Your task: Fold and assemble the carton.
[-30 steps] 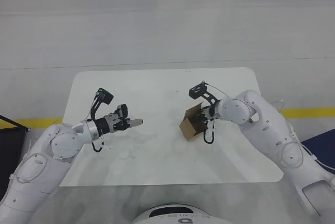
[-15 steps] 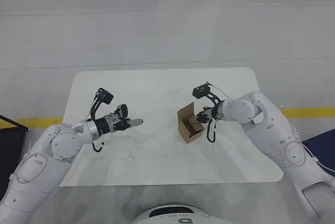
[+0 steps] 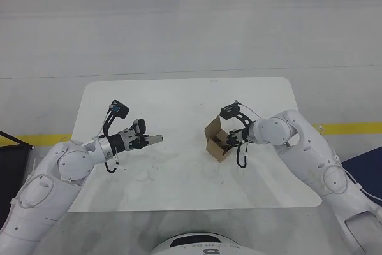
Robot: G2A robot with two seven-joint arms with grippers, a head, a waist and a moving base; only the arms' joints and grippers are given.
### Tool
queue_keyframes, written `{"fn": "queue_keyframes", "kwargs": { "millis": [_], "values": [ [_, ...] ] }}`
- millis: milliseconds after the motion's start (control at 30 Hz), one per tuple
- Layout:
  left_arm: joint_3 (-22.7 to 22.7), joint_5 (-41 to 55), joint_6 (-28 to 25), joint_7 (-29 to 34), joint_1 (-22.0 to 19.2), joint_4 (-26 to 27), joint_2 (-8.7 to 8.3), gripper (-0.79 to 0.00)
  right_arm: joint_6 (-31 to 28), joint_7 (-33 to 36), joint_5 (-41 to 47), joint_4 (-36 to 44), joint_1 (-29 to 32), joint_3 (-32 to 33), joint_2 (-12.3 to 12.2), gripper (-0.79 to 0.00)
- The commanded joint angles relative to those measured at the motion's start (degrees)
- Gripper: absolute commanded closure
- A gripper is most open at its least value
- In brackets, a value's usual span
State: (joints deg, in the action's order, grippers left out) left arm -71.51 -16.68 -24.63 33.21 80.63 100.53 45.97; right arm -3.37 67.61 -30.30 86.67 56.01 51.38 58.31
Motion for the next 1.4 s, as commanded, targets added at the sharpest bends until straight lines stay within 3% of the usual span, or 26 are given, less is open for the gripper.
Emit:
{"fn": "queue_keyframes", "kwargs": {
  "millis": [0,500,533,567,667,933,1067,1200,1367],
  "values": [
    [0.0,0.0,0.0,0.0,0.0,0.0,0.0,-0.785,0.6,0.1,-0.5,0.1,-0.3,-0.6,0.2,0.0],
    [0.0,0.0,0.0,0.0,0.0,0.0,0.0,-0.785,7.1,1.3,-6.5,8.0,3.5,1.8,-0.8,0.0],
    [0.0,0.0,0.0,0.0,0.0,0.0,0.0,-0.785,7.1,1.7,-6.3,8.6,3.9,2.0,-0.9,-0.169],
    [0.0,0.0,0.0,0.0,0.0,0.0,0.0,-0.785,7.0,2.0,-5.1,8.9,4.4,2.4,-0.9,-0.274],
    [0.0,0.0,0.0,0.0,0.0,0.0,0.0,-0.785,6.0,1.2,-0.3,9.1,5.9,4.2,-1.1,-0.354],
    [0.0,0.0,0.0,0.0,0.0,0.0,0.0,-0.785,0.4,-2.1,6.8,7.4,11.4,10.2,-2.3,-0.357],
    [0.0,0.0,0.0,0.0,0.0,0.0,0.0,-0.785,-3.0,-4.2,9.3,7.6,13.1,12.0,-2.6,-0.314],
    [0.0,0.0,0.0,0.0,0.0,0.0,0.0,-0.785,-6.4,-8.5,10.6,7.4,14.6,13.9,-2.9,-0.357],
    [0.0,0.0,0.0,0.0,0.0,0.0,0.0,-0.785,-14.0,-8.9,17.2,5.4,15.5,14.7,-2.9,-0.348]
  ]
}}
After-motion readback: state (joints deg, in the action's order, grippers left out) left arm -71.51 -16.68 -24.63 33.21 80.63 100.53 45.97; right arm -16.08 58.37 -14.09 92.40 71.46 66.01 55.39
